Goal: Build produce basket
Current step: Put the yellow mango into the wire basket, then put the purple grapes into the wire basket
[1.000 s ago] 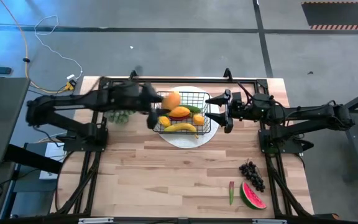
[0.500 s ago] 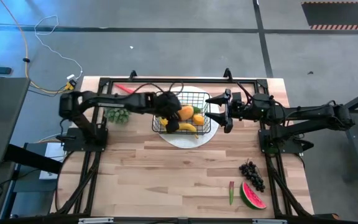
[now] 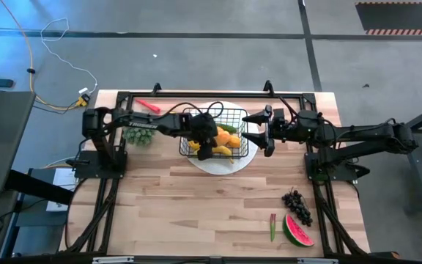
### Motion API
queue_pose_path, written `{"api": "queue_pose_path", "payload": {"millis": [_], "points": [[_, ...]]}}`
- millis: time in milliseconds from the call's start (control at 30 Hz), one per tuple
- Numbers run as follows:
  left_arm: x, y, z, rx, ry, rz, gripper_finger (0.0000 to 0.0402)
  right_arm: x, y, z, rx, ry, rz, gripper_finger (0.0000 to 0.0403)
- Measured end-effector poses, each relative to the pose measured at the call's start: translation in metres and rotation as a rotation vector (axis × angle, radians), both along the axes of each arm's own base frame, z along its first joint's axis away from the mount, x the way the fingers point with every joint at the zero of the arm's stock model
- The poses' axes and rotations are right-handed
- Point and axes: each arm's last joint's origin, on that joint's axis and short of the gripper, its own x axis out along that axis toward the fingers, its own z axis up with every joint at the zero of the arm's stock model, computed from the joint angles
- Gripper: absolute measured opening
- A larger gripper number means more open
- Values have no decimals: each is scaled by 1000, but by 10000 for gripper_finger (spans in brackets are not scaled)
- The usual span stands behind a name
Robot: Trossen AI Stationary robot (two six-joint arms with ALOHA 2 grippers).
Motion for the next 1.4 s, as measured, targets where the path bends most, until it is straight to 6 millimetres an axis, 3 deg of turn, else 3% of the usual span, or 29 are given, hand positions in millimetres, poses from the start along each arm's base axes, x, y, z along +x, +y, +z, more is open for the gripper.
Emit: {"api": "queue_pose_path", "payload": {"millis": [400, 1067, 1200, 1400], "points": [[3, 5, -9, -27, -2, 6, 225, 0, 0, 0, -2, 0, 0, 288], [1, 10, -2, -19, -34, 0, 343, 0, 0, 0, -2, 1, -1, 288], [-6, 8, 16, -9, -55, 2, 368, 0, 0, 0, -3, 2, -1, 288], [-23, 2, 75, 20, -121, -23, 370, 0, 0, 0, -2, 4, -1, 288]]}}
